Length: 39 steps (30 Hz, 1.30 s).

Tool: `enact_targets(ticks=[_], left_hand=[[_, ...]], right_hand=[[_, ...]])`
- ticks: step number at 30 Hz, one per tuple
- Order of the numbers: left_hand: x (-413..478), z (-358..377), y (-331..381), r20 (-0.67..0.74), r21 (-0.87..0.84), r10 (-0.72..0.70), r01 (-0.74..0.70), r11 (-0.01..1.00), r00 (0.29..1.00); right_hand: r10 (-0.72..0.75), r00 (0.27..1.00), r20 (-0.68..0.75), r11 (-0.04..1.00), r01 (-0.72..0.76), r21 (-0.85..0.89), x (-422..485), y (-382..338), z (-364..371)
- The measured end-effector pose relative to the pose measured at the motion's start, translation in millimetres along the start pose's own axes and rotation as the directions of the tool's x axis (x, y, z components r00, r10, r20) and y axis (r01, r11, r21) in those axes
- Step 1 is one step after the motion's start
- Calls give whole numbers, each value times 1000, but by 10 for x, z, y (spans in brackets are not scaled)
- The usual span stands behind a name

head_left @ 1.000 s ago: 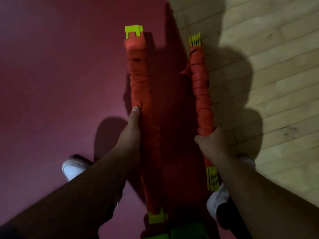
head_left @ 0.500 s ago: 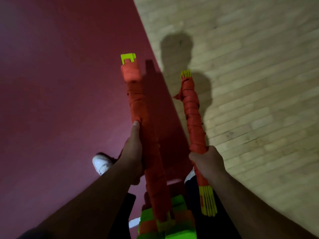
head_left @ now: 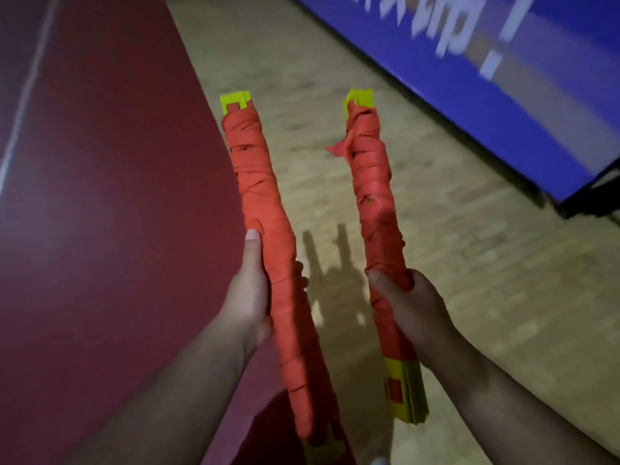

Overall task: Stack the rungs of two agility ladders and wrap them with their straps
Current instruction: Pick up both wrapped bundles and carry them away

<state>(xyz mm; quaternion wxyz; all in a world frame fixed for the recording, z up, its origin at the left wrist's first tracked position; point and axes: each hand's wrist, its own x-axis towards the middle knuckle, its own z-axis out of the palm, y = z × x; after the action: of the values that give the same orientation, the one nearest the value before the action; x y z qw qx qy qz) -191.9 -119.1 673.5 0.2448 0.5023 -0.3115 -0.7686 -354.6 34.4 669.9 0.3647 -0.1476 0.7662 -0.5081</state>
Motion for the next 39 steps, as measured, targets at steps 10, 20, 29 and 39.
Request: enact_targets(ticks=[10,20,29,39], left_hand=[[-712,1057,1206,217,-97,259,-243,965,941],[-430,2425,1583,569,-18,170,-194,981,804],[-804,4278,823,797,106,49,-220,970,602],[-1408,6552,-128,850,114,-13,-160,981,526]], right_hand=[[-307,949,74,935,286,211,3,-1526,-511],[-403,890,-211,834,452,316,-161,-1913,-1500],[-406,737,-541,822,553,135,-359,-1650,-3050],[-324,647,-690,827,548,125,-220,-1422,-5365]])
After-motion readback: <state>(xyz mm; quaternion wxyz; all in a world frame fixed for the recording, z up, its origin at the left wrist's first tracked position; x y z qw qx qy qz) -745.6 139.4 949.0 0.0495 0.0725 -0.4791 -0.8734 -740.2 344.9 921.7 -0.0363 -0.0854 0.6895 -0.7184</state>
